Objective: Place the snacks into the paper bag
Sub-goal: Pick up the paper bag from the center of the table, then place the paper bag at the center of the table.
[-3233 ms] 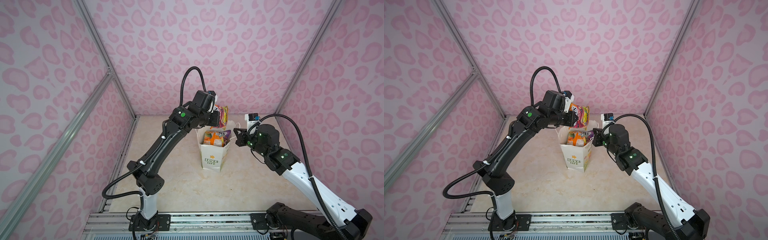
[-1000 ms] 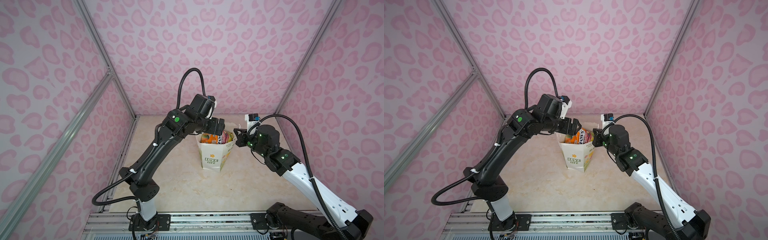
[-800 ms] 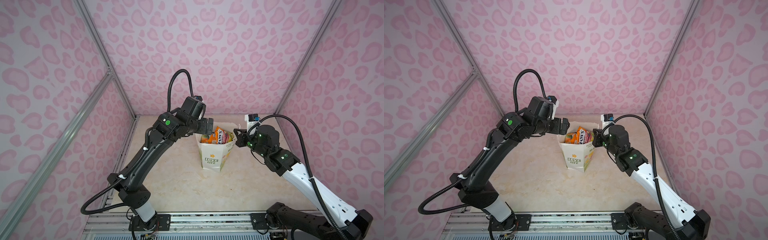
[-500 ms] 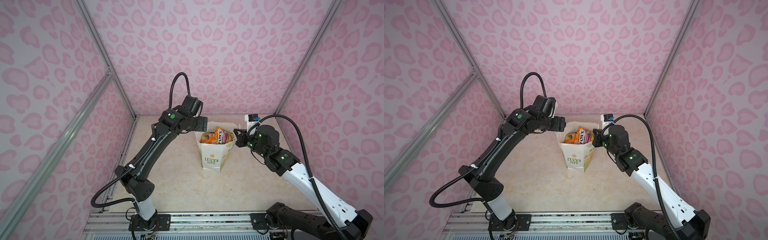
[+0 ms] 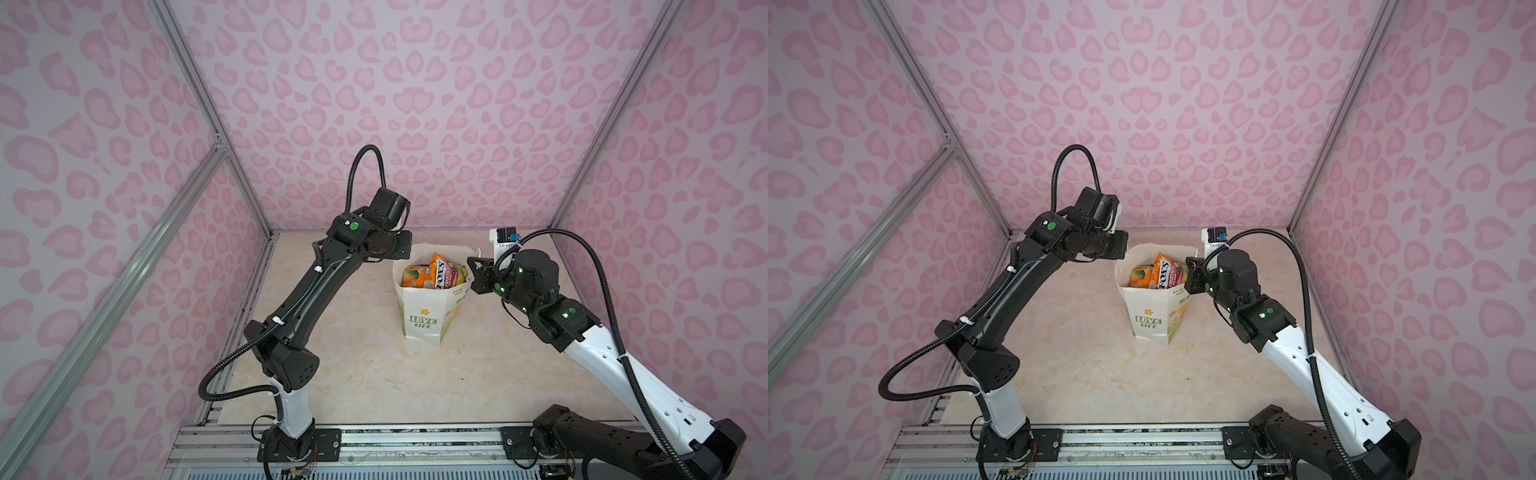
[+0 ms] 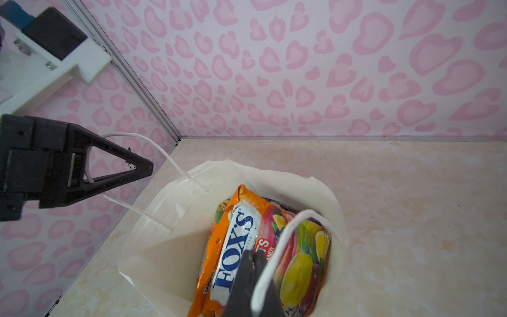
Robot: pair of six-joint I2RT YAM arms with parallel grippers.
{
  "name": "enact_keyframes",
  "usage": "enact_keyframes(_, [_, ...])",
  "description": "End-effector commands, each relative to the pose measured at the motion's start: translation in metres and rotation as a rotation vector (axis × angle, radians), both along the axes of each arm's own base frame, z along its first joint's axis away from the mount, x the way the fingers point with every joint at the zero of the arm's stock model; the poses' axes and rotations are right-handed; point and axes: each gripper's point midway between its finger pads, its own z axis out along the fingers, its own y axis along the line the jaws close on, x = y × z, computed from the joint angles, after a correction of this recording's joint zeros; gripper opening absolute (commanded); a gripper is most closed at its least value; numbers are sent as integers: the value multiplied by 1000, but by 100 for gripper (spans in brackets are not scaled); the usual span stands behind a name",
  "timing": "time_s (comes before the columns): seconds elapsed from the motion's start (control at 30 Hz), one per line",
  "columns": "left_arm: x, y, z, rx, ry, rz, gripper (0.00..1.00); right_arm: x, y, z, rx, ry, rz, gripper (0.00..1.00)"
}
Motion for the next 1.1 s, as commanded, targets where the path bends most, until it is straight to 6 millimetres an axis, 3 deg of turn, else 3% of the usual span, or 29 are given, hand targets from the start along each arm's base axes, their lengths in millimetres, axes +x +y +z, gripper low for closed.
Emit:
enact_keyframes(0.0, [-9,-2,15,-54,-7,-20,3,1,3,4,13,-6,7,0])
enact_keyframes(0.2, [-15,-11,45,-164,-53,-63,3,6,13,14,29,-11,29,0])
enact_keyframes(0.37, [3,25,59,-83,-112,93,3,7,33,55,57,-77,78,0])
enact_keyframes(0.5, [-5,25,73,-143,-134,71,3,8,46,79,79,-117,120,0])
enact_keyframes(0.83, [-10,39,29,-91,-87,127,3,29,64,48,70,-52,136,0])
enact_keyframes(1.07, [-13,40,1,-98,-45,135,3,19,56,32,69,-27,123,0])
